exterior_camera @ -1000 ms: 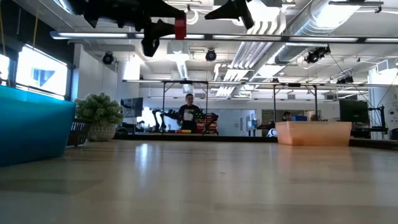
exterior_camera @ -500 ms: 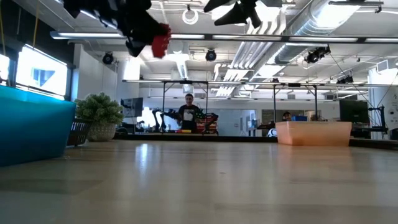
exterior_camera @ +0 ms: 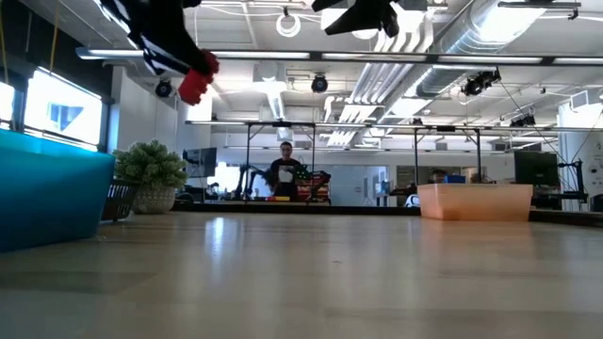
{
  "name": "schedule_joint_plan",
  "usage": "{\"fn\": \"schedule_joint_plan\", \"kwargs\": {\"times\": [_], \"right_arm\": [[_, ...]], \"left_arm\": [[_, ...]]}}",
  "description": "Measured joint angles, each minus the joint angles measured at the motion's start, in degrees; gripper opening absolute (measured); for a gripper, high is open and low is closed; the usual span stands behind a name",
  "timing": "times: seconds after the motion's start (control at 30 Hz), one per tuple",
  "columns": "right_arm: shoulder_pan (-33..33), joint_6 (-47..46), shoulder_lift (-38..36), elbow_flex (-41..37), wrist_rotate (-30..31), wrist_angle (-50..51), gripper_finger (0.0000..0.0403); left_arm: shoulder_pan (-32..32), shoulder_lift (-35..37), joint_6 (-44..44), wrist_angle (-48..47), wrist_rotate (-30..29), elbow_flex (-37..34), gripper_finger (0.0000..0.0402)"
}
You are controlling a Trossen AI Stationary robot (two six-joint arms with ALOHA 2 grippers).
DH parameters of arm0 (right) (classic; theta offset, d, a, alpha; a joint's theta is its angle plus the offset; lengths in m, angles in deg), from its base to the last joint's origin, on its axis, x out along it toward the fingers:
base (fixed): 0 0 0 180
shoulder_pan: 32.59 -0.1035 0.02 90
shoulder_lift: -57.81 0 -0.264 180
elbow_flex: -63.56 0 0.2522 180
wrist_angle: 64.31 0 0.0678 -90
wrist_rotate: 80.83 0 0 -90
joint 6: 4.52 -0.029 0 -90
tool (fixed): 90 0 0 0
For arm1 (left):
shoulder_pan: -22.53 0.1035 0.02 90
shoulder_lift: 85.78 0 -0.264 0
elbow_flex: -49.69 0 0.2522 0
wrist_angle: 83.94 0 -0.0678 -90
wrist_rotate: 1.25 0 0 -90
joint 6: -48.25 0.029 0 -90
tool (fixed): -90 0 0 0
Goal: Sort & place blocks by color
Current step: Put the red game piece into the black bin
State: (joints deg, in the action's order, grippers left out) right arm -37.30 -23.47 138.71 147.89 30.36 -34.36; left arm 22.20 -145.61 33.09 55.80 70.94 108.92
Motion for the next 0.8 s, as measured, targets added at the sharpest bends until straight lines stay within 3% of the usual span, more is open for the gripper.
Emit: {"fn": "schedule_joint_plan", "kwargs": {"times": [0.13,0.47,0.8], "right_arm": [[-0.3,1.5,0.0,0.0,0.0,0.7,0.0225],[0.5,2.4,0.0,0.0,0.6,1.7,0.0225],[1.9,11.4,0.0,0.0,4.2,1.6,0.0225]], "left_arm": [[-2.2,1.2,-1.2,-8.0,-6.6,1.6,0.0104],[0.0,1.3,-3.2,-28.8,-7.3,2.3,0.0104],[2.6,1.3,-6.3,-39.4,0.3,2.3,0.0104]]}}
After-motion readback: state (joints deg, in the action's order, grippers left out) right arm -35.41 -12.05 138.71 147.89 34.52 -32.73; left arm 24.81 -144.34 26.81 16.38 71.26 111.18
